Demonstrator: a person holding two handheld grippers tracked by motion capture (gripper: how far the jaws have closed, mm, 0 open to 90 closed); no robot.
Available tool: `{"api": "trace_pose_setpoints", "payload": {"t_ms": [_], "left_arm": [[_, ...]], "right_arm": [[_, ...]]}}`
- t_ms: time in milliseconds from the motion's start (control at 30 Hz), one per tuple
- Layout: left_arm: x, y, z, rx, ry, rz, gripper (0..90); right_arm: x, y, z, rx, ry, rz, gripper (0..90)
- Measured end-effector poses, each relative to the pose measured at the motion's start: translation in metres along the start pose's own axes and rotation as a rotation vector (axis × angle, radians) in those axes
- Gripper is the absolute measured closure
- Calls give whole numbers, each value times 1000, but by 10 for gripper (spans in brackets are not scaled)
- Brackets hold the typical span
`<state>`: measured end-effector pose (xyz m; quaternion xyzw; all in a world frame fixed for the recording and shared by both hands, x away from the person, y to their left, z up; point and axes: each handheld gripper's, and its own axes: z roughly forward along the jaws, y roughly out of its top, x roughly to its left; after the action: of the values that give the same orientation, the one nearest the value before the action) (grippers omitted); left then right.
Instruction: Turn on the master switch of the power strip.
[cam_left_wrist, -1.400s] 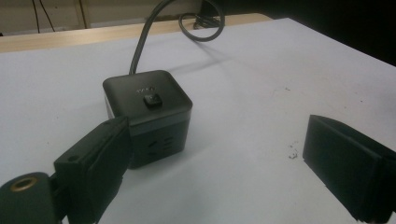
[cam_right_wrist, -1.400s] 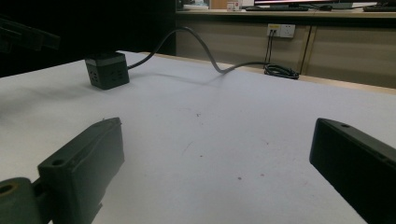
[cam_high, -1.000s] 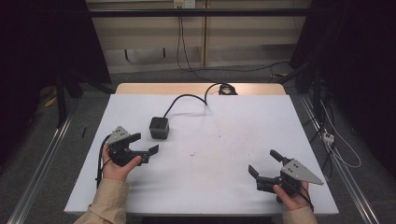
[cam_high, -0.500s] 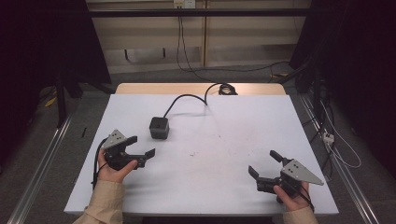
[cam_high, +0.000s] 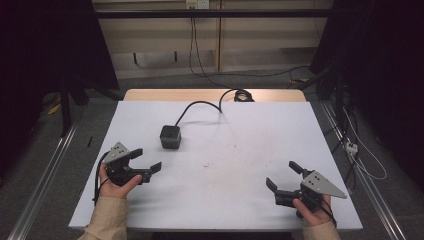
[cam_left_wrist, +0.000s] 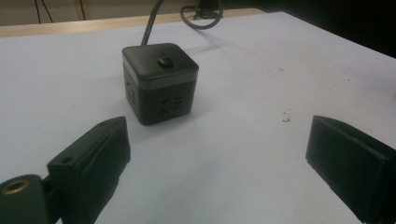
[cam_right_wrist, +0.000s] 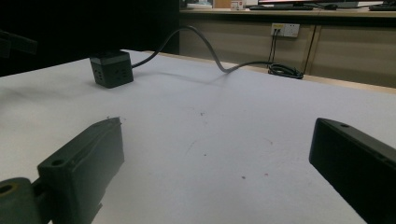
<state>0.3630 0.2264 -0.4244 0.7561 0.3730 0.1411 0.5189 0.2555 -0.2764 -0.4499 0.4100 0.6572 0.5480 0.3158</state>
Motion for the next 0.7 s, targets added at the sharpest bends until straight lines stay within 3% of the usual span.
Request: {"api": "trace_pose_setpoints", "payload": {"t_ms": [700], "left_arm": [[11,-17,-21,2,21,-15,60]], "right_arm": [[0,0,0,3,3,-5,24]]}}
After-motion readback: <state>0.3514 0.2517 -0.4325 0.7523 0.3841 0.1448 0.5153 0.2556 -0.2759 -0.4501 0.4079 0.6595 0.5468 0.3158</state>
